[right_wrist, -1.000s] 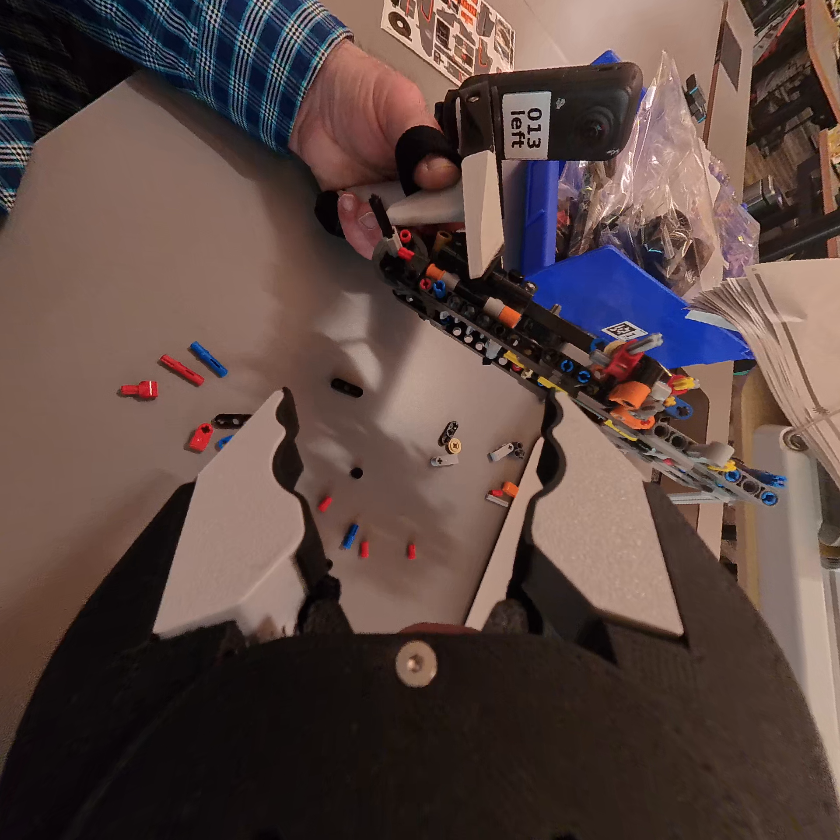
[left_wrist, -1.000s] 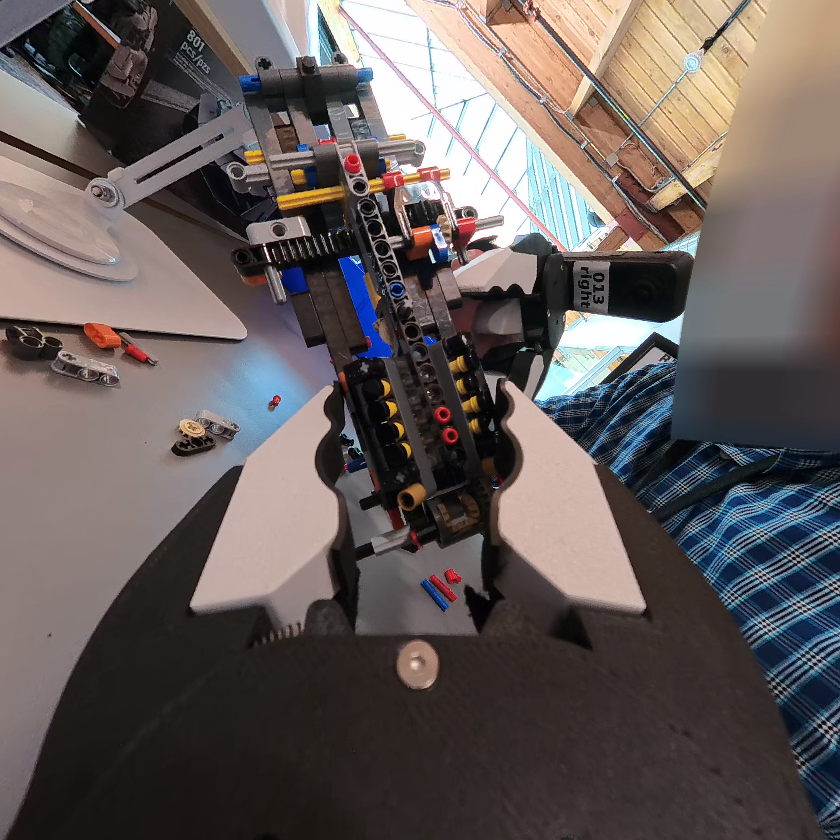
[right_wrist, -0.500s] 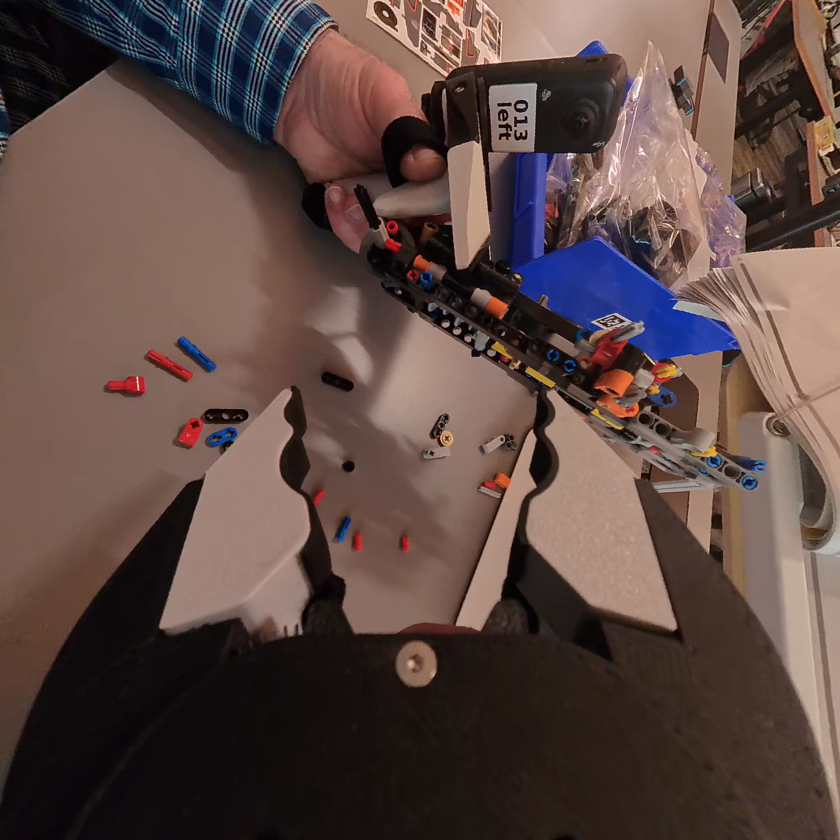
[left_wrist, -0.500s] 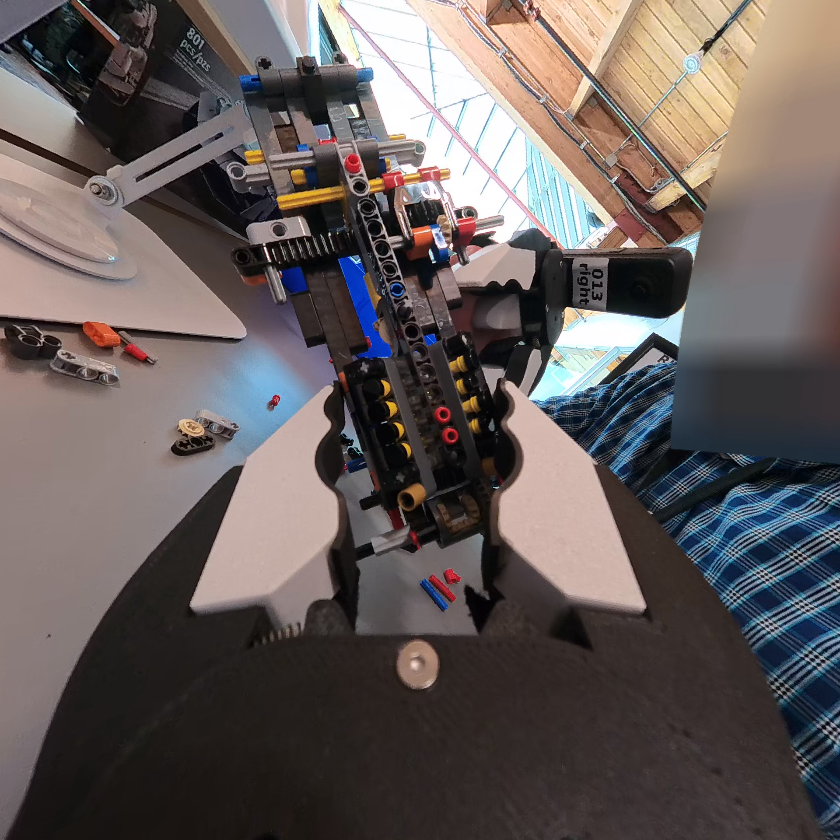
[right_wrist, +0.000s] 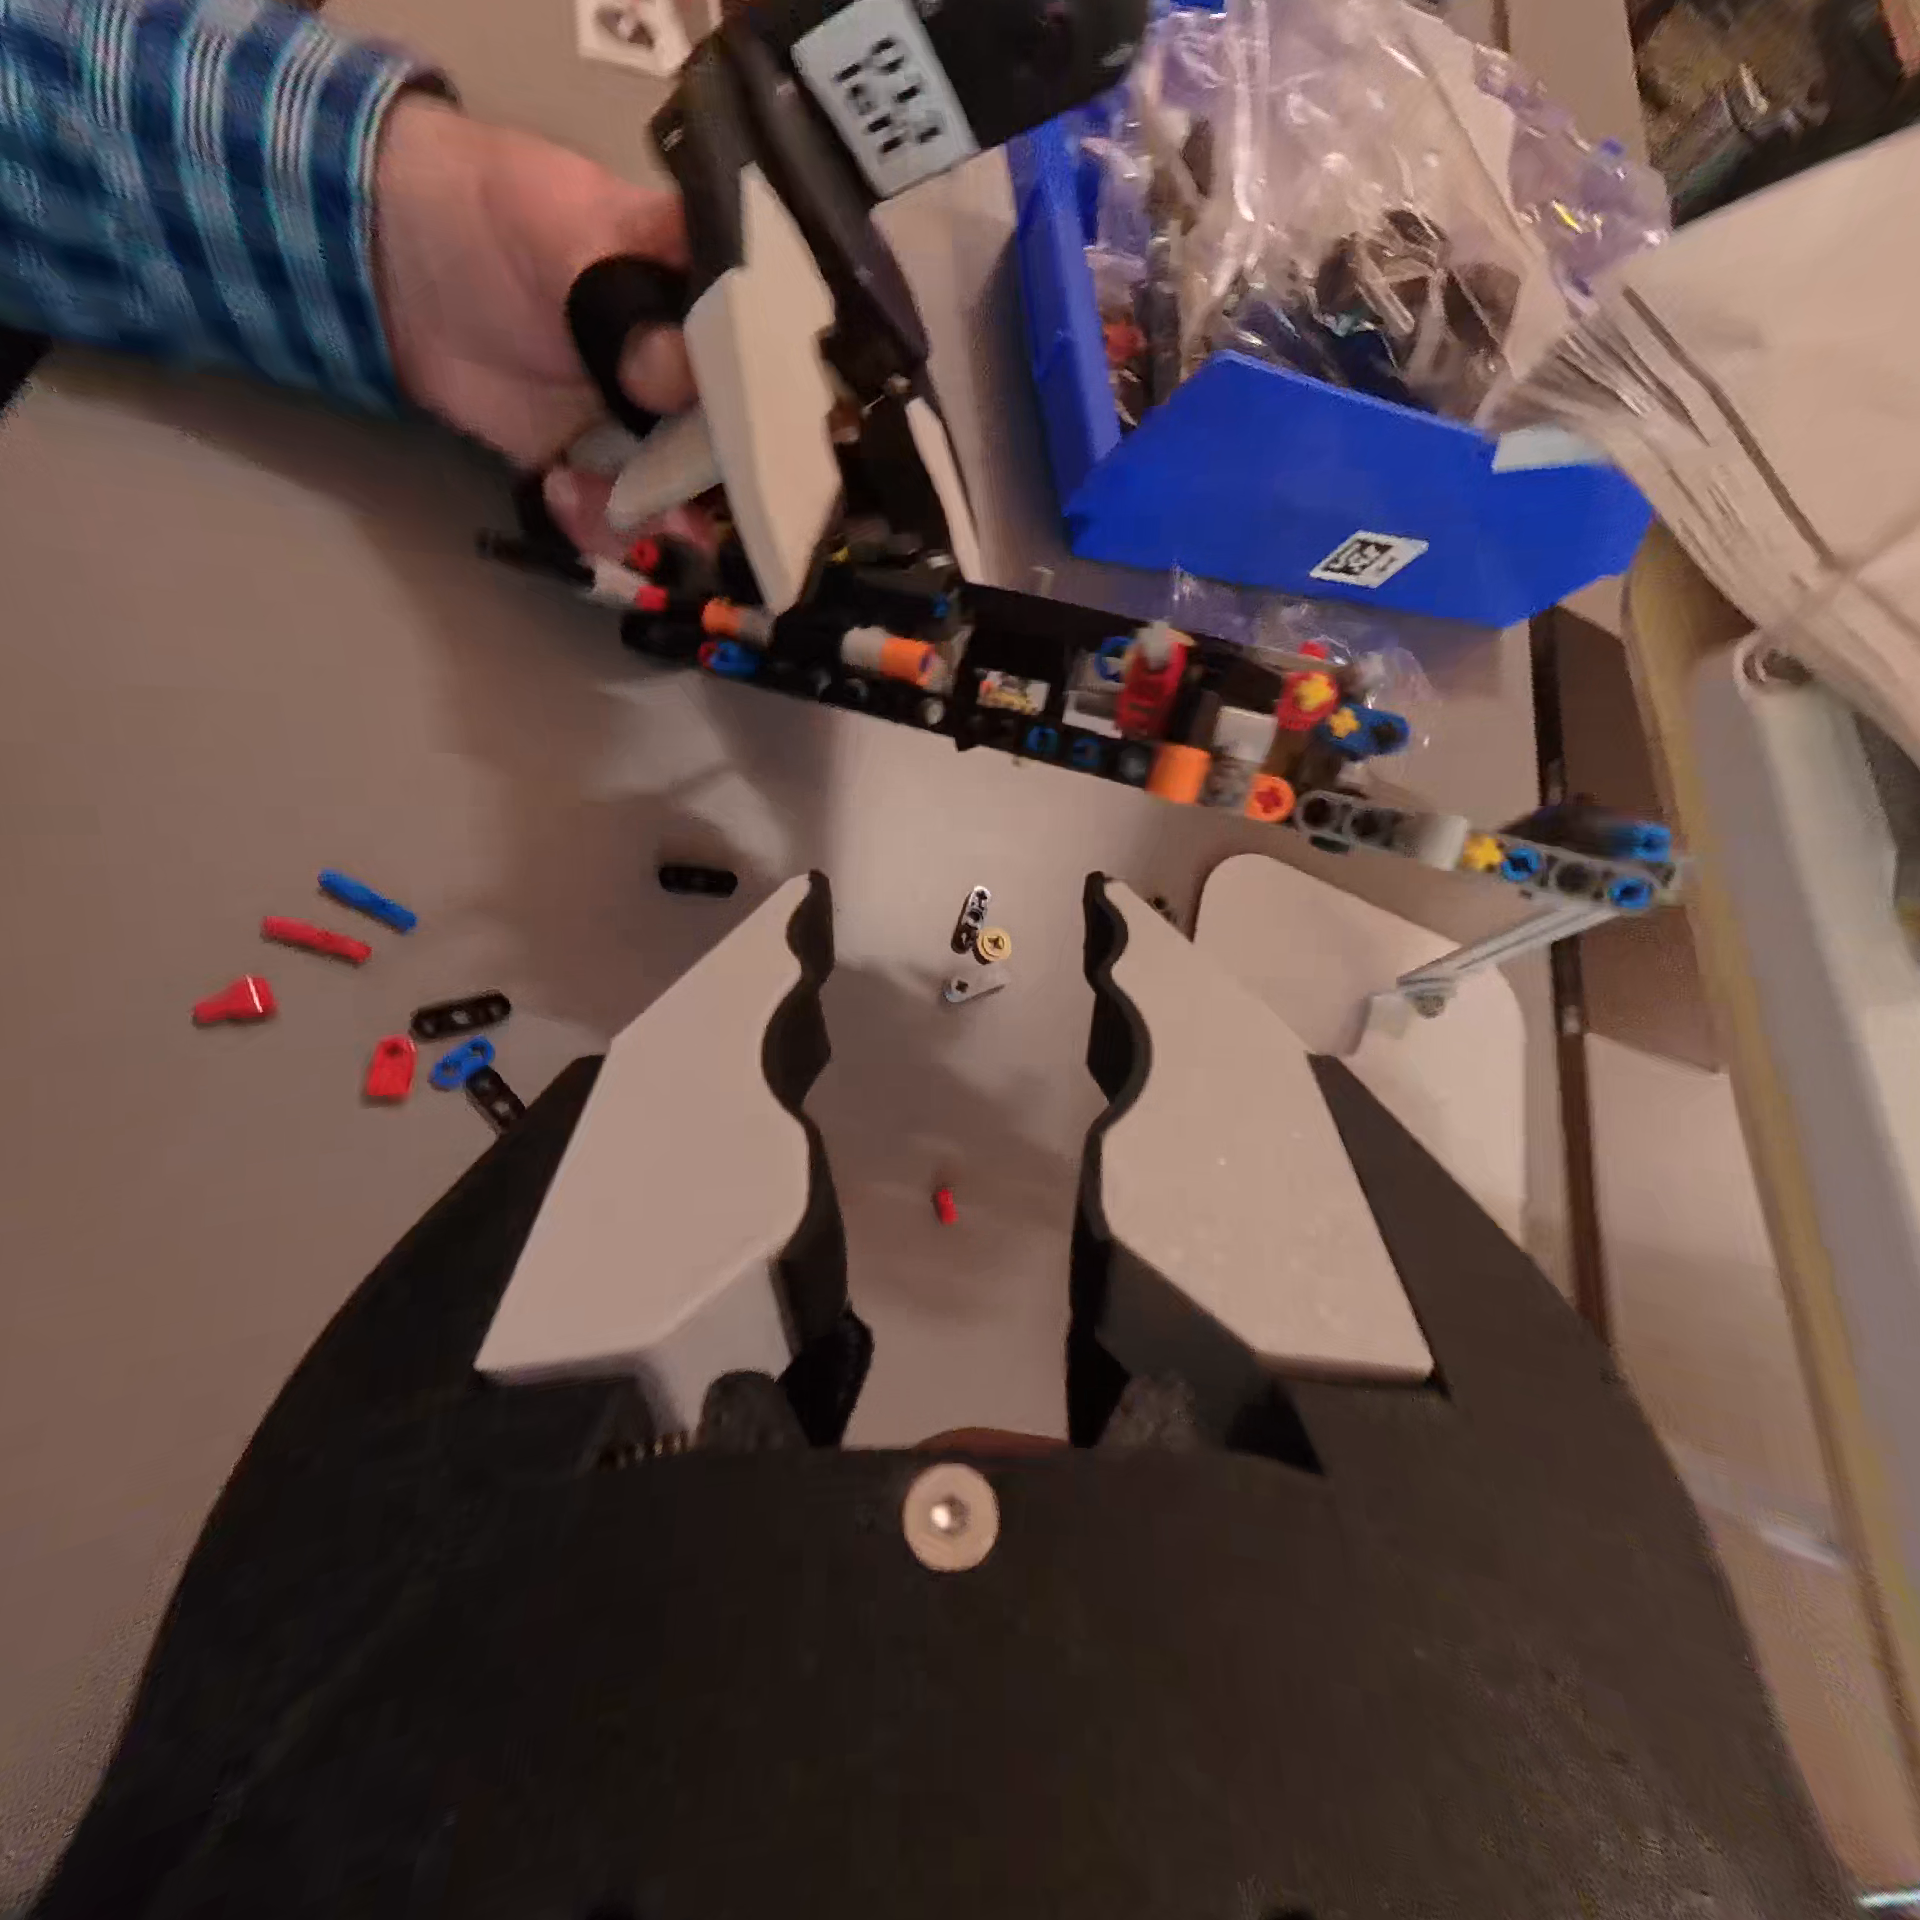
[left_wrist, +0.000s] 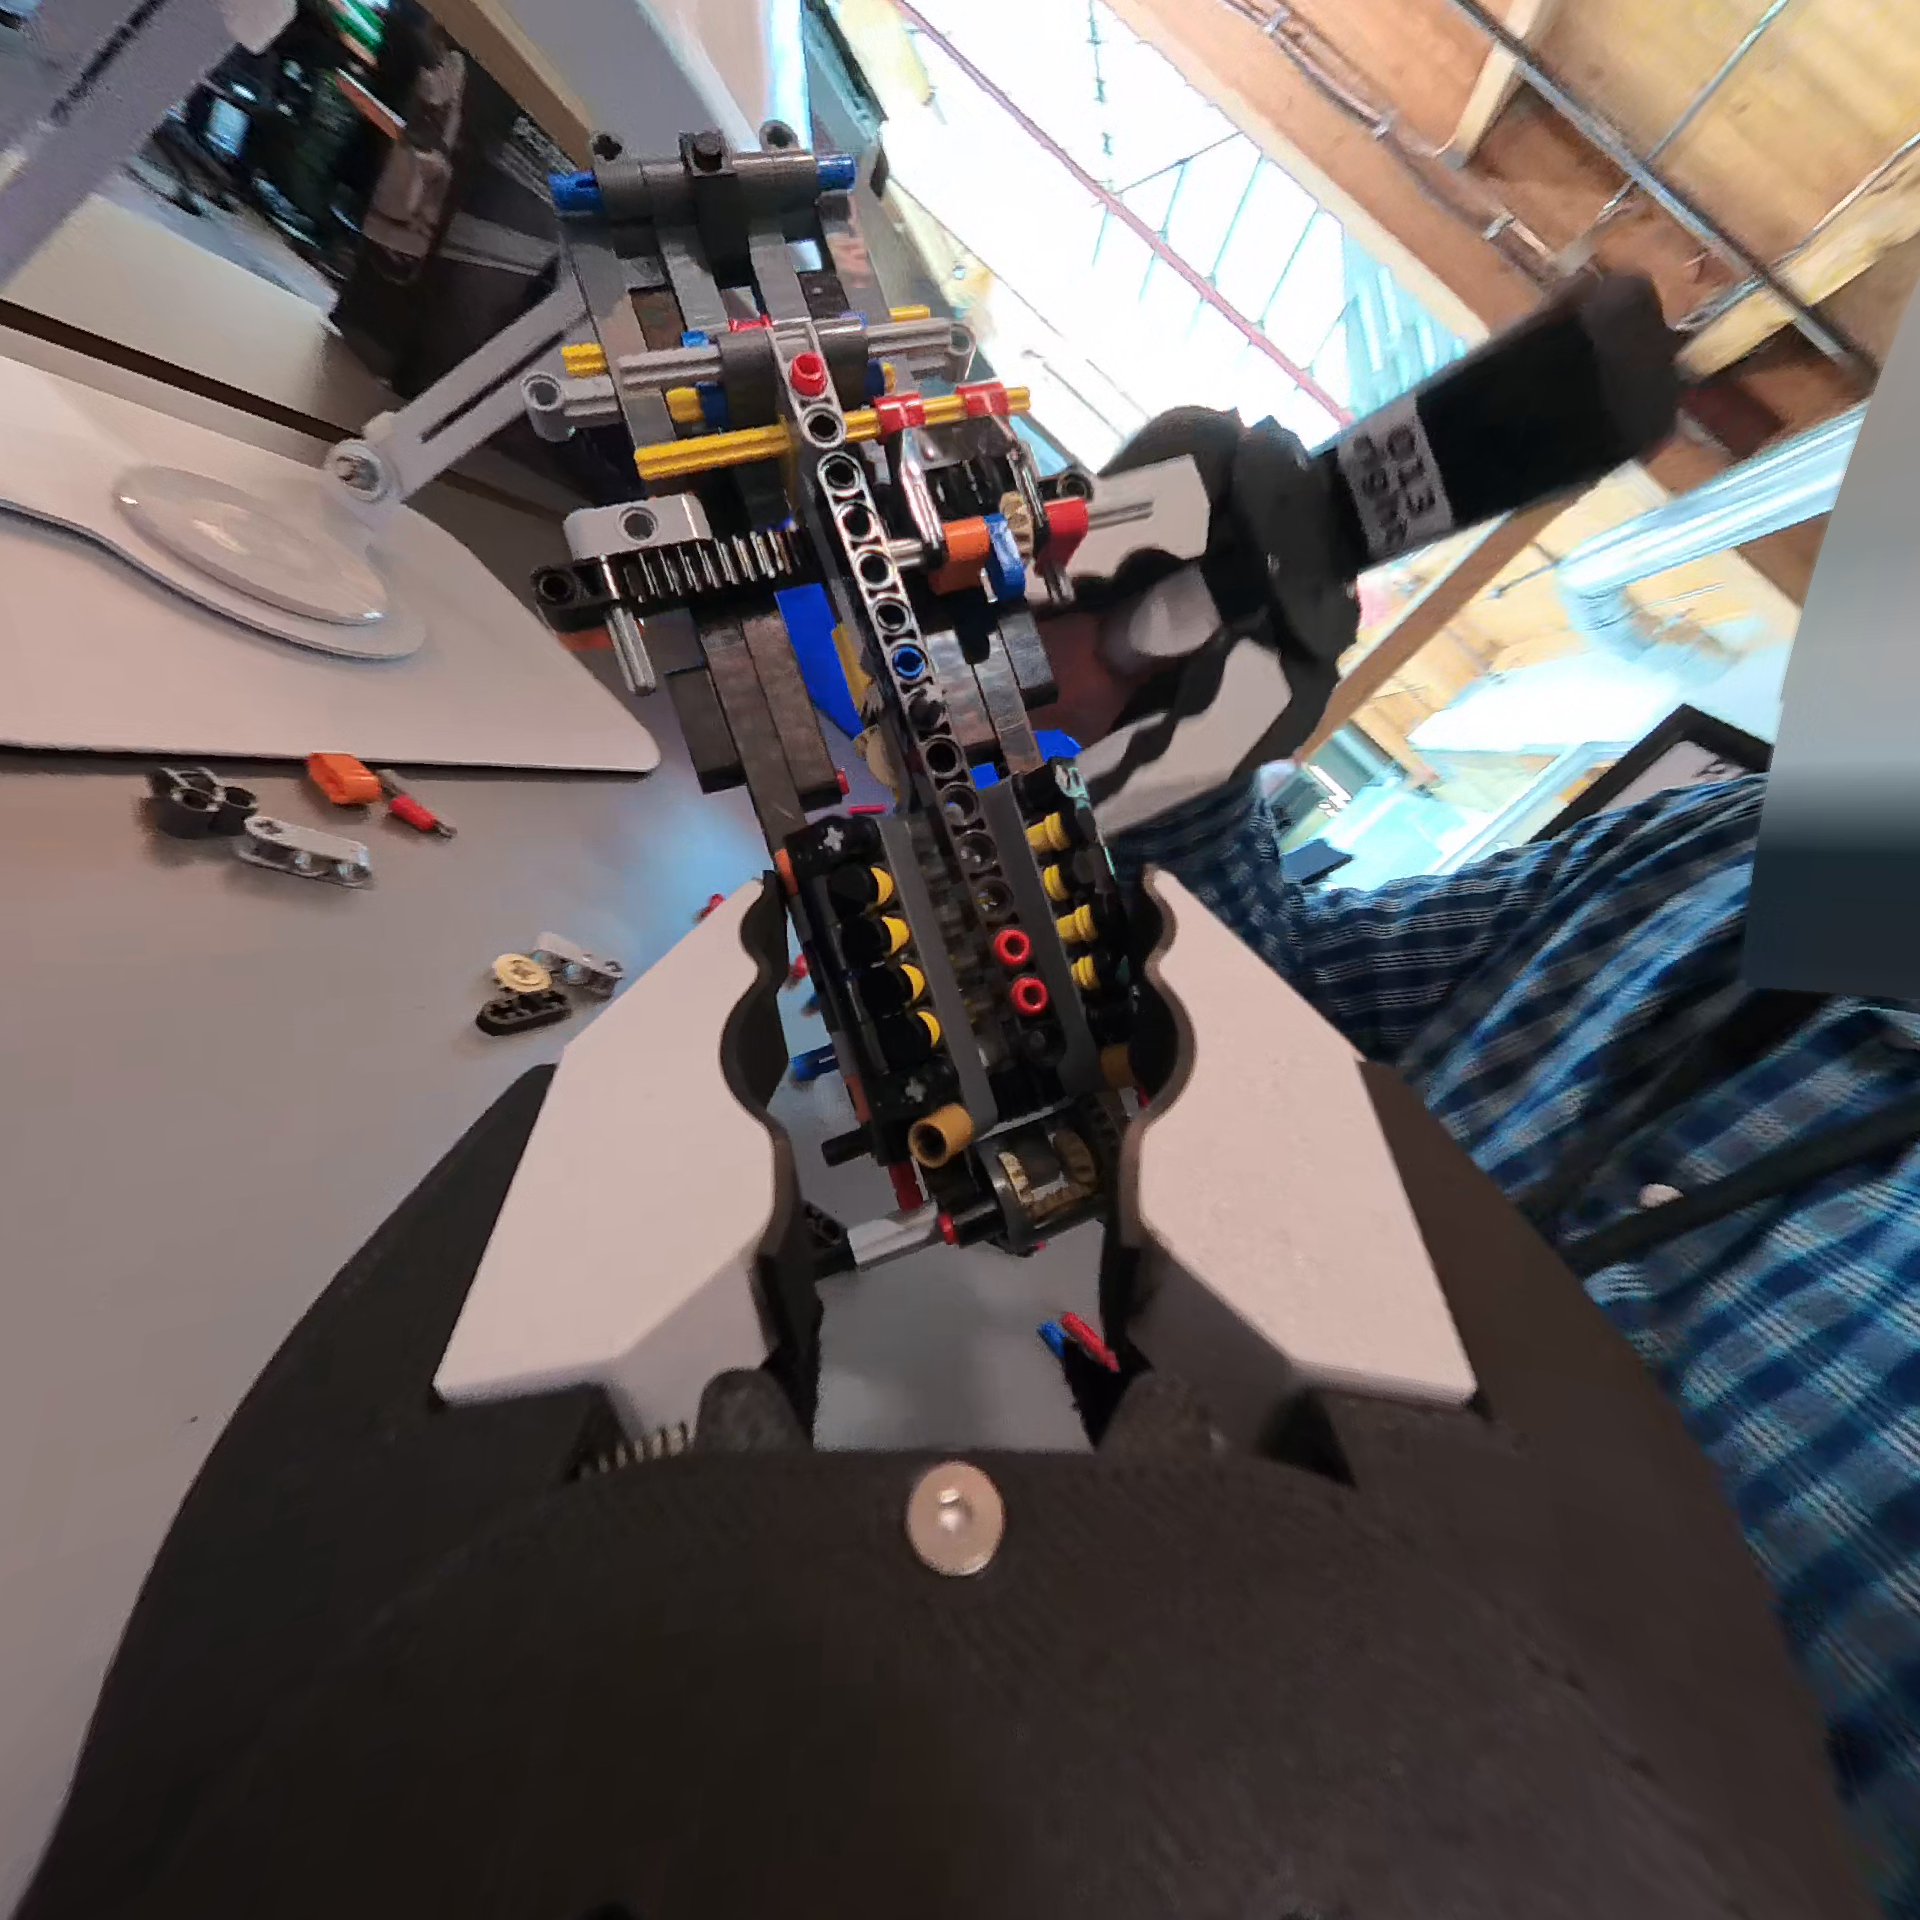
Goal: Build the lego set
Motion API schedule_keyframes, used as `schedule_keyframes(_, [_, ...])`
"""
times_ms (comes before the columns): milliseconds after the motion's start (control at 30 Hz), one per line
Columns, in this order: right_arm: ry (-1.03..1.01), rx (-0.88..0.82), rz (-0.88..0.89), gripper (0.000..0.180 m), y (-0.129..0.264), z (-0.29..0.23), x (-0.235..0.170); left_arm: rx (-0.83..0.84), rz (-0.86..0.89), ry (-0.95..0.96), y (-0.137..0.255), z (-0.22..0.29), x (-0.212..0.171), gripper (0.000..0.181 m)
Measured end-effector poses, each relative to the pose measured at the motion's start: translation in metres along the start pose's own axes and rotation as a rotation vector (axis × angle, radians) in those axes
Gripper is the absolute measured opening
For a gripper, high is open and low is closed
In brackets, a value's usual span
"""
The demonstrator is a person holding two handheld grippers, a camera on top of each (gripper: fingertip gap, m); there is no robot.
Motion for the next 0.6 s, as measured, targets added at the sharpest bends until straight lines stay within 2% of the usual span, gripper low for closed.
schedule_keyframes(133, [-0.23,0.083,0.103,0.029,0.002,0.006,0.01,0.058,0.004,-0.045,0.001,-0.003,0.002,0.064])
schedule_keyframes(267, [-0.449,0.128,0.178,0.02,0.0,0.015,0.015,0.136,-0.028,-0.118,-0.001,-0.005,0.0,0.064])
schedule_keyframes(467, [-0.691,0.21,0.193,0.028,-0.016,0.017,0.001,0.279,-0.094,-0.263,-0.005,-0.009,-0.002,0.064])
schedule_keyframes(600, [-0.796,0.222,0.253,0.024,-0.021,0.022,-0.001,0.365,-0.143,-0.369,-0.008,-0.008,-0.003,0.064])
Point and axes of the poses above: each gripper's, where its closed fingertips meet, y back along the fingers, x out of its top, z = x × y across the jaws, the point moved 3 cm from there along y, back along the fingers, and after that the axes turned 12 degrees about -y, right-handed, at the moved point
